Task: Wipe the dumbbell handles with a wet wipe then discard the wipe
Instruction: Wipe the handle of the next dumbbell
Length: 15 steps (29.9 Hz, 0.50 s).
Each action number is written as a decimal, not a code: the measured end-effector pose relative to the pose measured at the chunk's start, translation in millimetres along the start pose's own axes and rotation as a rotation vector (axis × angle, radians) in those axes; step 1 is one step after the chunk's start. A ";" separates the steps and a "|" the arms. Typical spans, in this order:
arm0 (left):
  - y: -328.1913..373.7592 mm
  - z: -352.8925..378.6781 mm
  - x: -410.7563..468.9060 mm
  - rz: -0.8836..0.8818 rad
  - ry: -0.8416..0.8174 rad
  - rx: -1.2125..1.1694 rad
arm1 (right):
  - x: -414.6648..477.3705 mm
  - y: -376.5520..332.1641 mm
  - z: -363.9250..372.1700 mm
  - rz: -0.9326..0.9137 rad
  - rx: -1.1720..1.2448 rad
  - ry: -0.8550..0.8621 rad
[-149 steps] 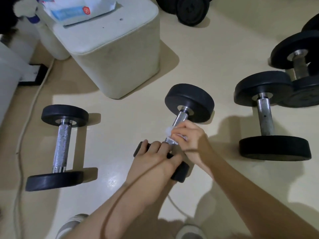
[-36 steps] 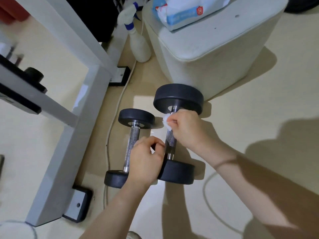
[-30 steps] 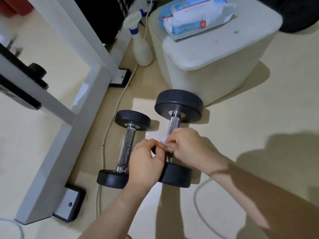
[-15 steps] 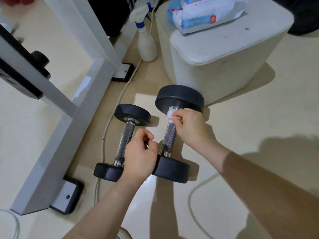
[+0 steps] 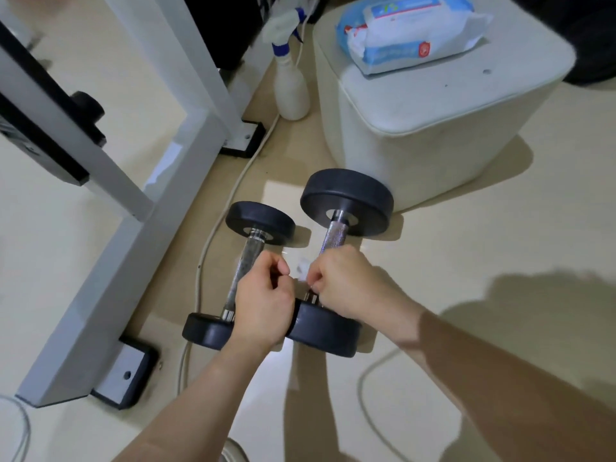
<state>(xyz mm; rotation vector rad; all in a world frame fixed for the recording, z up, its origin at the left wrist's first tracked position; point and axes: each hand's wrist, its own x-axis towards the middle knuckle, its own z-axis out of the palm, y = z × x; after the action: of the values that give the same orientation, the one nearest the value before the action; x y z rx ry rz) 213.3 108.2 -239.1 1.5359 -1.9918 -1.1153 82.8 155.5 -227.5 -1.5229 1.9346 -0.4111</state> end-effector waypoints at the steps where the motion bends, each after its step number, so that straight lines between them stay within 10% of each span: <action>1: 0.5 0.5 -0.7 -0.001 0.003 0.002 | 1.3 2.0 -2.3 0.020 0.071 -0.017; 5: 0.4 2.2 -1.9 0.000 -0.002 -0.014 | 27.0 29.6 -11.8 0.142 0.040 0.281; 15: 1.3 3.5 0.2 0.051 -0.063 0.093 | 0.6 21.7 10.7 -0.089 0.005 0.112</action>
<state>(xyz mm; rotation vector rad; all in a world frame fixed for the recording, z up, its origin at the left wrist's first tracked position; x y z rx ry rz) 209.9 109.3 -240.2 1.5030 -2.1410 -1.0771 73.3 162.5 -248.6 -1.6180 1.9540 -0.5499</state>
